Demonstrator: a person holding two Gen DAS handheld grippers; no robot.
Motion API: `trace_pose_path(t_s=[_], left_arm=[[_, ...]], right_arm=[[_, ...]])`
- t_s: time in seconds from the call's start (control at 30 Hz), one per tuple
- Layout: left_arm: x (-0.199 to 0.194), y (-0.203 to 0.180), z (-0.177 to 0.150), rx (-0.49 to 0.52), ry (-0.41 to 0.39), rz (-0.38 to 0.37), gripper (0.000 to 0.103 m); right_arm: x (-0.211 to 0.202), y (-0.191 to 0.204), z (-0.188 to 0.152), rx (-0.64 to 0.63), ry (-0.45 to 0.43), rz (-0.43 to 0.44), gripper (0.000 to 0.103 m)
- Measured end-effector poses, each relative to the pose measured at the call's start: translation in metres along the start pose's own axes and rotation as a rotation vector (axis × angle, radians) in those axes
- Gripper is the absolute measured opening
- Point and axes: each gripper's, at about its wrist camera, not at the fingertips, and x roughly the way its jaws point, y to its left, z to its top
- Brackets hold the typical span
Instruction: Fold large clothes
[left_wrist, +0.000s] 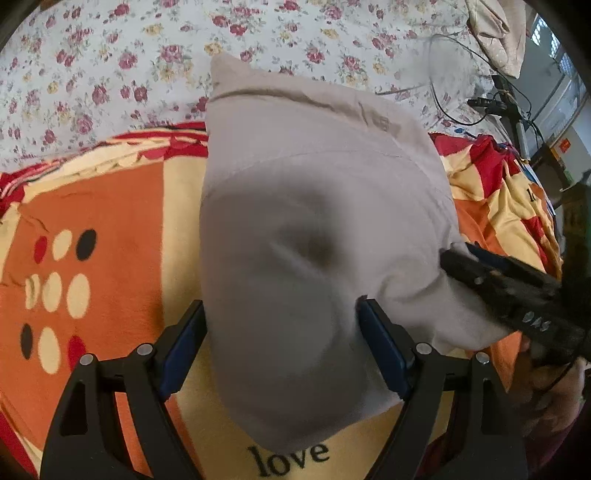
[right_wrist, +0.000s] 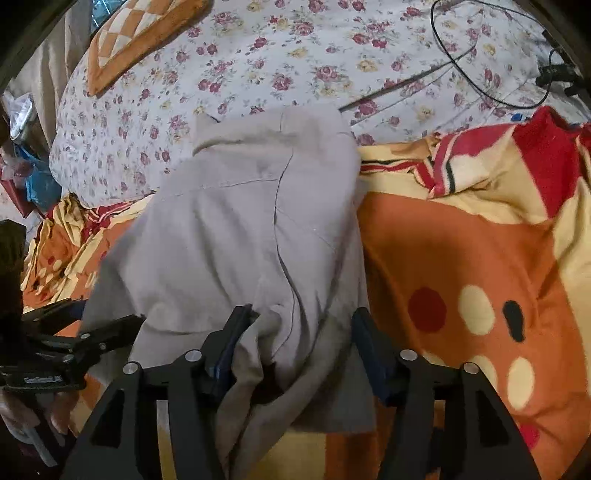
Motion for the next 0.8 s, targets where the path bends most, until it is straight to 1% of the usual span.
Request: trace_pose_path(t_s=[0.1,0.17,0.2,0.3,0.4,0.47,0.53,0.67,0.8], left_arm=[[-0.011,0.001,0.008,0.01,-0.039,0.003,0.083],[-0.013,0.006,0.016,-0.01,-0.051,-0.01,0.083],[-0.012,0.009,0.02,-0.028,-0.049,-0.017,0.083],[-0.001,0.016,0.029,-0.07,-0.029,-0.027,0.083],[0.008,0.017,0.033,-0.091,-0.015,-0.032,0.083],[0.01,0.017,0.035,-0.098,-0.009,-0.04,0.083],[0.011,0.017,0.038,-0.095,-0.008,-0.048,0.083],[0.014,0.021,0.047,-0.086,-0.009,-0.062,0.083],[0.022,0.025,0.055,-0.087,0.007,-0.087,0.085]], right_arm=[[-0.014,-0.004,0.013,0.028,-0.047,0.024,0.062],[-0.018,-0.007,0.021,0.05,-0.082,0.004,0.076],[-0.017,-0.008,0.026,0.058,-0.092,-0.009,0.086],[-0.002,-0.005,0.037,0.05,-0.067,-0.007,0.086],[0.017,0.001,0.041,0.023,-0.042,-0.04,0.086],[0.034,-0.003,0.04,0.019,-0.008,-0.053,0.086],[0.039,-0.01,0.04,0.043,0.001,-0.026,0.087],[0.035,-0.026,0.048,0.087,-0.018,0.049,0.087],[0.044,-0.039,0.054,0.111,0.018,0.137,0.087]])
